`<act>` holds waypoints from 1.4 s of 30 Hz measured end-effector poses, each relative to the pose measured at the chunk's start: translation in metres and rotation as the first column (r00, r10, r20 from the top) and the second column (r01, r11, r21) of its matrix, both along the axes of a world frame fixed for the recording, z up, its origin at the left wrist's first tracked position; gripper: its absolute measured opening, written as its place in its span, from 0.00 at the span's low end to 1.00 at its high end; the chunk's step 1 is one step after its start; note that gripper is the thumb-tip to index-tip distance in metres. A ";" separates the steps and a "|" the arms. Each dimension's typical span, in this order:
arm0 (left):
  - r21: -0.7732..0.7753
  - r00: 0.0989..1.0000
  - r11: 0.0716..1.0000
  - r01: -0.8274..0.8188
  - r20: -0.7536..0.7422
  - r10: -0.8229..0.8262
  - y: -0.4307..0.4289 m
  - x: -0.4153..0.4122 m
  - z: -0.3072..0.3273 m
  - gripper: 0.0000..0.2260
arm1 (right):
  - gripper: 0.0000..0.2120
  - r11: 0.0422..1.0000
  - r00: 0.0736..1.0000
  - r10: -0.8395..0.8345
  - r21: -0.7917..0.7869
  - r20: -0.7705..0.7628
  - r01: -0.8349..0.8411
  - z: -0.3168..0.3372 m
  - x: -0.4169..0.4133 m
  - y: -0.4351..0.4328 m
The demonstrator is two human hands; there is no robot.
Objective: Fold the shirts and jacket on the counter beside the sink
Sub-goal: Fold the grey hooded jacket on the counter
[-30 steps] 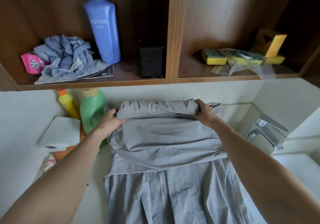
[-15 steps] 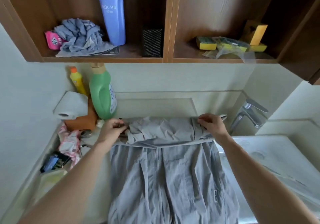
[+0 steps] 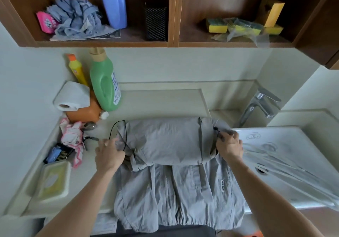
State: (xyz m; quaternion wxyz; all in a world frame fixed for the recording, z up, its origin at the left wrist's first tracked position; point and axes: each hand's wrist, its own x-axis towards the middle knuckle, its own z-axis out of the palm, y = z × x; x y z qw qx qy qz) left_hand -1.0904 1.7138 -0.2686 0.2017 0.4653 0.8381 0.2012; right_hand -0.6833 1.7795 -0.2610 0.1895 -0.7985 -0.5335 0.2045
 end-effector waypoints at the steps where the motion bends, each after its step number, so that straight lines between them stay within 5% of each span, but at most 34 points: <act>1: 0.083 0.998 0.997 -0.001 -0.055 0.005 0.001 0.007 0.004 0.24 | 0.16 0.999 0.989 -0.014 0.040 0.151 0.008 0.005 -0.007 0.001; 5: 0.243 0.934 0.906 0.348 -0.179 -0.310 0.013 0.050 0.012 0.22 | 0.17 0.933 0.887 0.156 0.230 0.434 -0.276 0.010 -0.054 0.007; 9: -0.036 0.773 0.808 0.589 -0.269 -0.575 0.023 0.078 -0.015 0.30 | 0.25 0.736 0.681 0.601 0.041 0.417 -0.675 -0.017 -0.106 0.007; 13: -0.317 0.779 0.814 0.486 -0.266 -0.568 0.014 0.050 -0.049 0.41 | 0.34 0.816 0.713 0.549 -0.096 0.435 -0.570 -0.050 -0.085 0.009; 18: -0.294 0.787 0.837 0.463 -0.297 -0.540 0.013 0.042 -0.057 0.44 | 0.33 0.906 0.845 0.417 -0.073 0.336 -0.418 -0.068 -0.039 0.016; 42: -0.368 0.770 0.803 0.469 -0.276 -0.575 0.176 0.007 -0.060 0.44 | 0.31 0.888 0.856 0.429 0.038 0.289 -0.457 -0.081 -0.066 0.167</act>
